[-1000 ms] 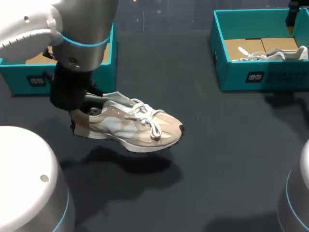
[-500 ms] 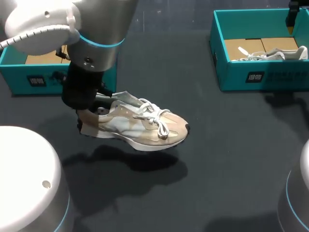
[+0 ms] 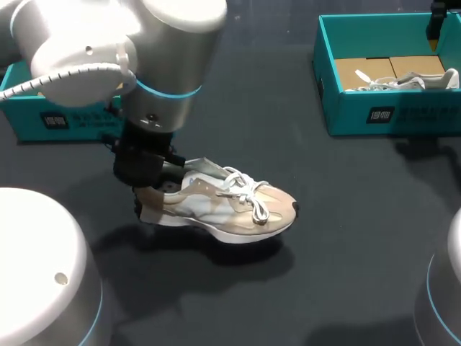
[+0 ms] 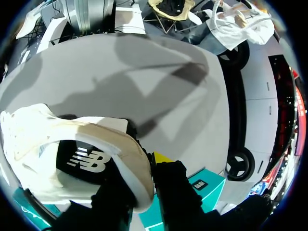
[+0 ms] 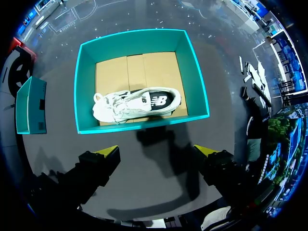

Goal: Take the shoe out of the shoebox, open the shoe tongue, remove and reinsert the insole, then place the shoe into the shoebox

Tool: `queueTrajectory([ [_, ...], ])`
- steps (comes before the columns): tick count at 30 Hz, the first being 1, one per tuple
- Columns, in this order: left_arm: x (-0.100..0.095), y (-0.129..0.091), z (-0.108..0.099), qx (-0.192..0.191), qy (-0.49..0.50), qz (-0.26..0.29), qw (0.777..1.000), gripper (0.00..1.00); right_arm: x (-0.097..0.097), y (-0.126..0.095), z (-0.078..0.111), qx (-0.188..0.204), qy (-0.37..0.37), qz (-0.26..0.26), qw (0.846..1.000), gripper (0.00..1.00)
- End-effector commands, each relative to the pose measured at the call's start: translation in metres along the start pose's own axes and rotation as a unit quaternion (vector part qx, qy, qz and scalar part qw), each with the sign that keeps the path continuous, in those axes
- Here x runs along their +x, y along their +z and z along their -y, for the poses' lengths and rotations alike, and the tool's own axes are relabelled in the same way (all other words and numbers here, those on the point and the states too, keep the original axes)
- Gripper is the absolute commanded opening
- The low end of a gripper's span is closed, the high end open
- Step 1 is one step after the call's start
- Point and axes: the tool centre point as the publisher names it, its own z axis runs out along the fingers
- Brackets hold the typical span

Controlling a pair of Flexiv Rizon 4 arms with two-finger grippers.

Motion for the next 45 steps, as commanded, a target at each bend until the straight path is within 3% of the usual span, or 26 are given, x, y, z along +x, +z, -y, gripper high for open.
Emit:
queueTrajectory([
  [1,-0.023,0.012,-0.003,0.001,-0.006,-0.015,1.000,0.00,0.000,0.000,0.000,0.000,0.000,0.001,1.000,1.00],
  [13,-0.061,0.047,-0.013,-0.020,-0.026,-0.019,0.999,0.00,0.000,0.000,0.000,0.000,0.000,0.001,1.000,1.00],
  [22,-0.090,0.057,-0.024,-0.012,-0.038,-0.012,0.999,0.00,0.000,0.000,0.000,0.000,0.000,0.001,1.000,1.00],
  [45,-0.121,0.066,-0.035,-0.019,-0.019,-0.013,1.000,0.00,0.000,0.000,0.000,0.000,0.000,0.001,1.000,1.00],
])
